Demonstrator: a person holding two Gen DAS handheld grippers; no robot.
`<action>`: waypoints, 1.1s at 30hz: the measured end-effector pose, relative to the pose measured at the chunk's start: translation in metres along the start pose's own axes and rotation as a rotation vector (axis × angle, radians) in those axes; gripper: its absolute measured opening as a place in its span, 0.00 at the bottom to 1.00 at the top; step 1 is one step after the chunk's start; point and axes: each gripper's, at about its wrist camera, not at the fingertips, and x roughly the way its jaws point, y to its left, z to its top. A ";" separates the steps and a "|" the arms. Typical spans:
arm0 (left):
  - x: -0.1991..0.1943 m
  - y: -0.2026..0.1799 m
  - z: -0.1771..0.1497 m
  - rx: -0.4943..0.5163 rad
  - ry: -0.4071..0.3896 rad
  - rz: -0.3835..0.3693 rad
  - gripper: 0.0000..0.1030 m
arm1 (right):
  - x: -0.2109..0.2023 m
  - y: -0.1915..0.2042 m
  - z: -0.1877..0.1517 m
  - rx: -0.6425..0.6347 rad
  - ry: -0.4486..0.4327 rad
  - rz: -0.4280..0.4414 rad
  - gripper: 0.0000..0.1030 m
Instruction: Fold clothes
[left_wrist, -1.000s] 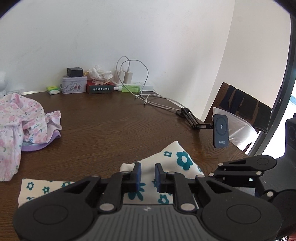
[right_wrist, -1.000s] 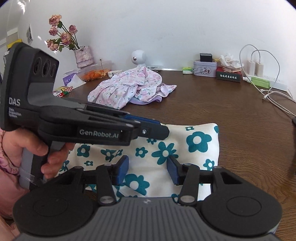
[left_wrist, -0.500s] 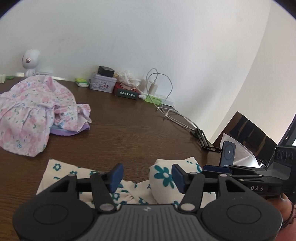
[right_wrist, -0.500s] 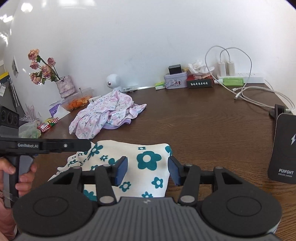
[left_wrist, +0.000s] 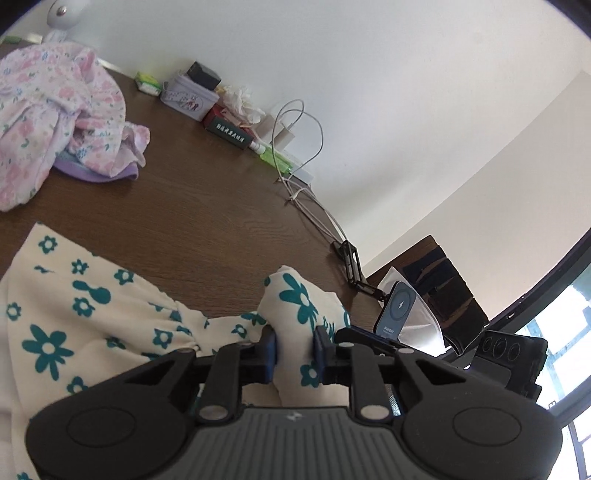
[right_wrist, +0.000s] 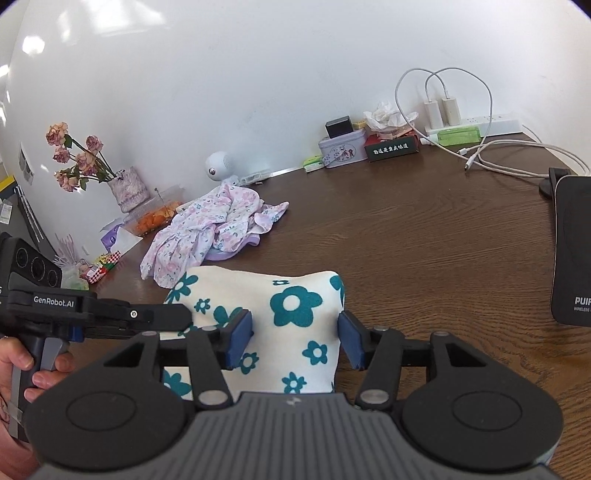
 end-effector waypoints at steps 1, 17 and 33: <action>-0.005 -0.004 0.001 0.024 -0.011 0.009 0.18 | -0.002 0.003 0.001 -0.014 -0.008 0.000 0.52; -0.020 0.017 -0.006 0.054 -0.054 0.166 0.53 | 0.021 0.049 0.003 -0.240 0.020 -0.021 0.51; 0.013 -0.025 -0.017 0.392 -0.037 0.262 0.10 | 0.005 0.067 -0.011 -0.349 0.017 -0.039 0.47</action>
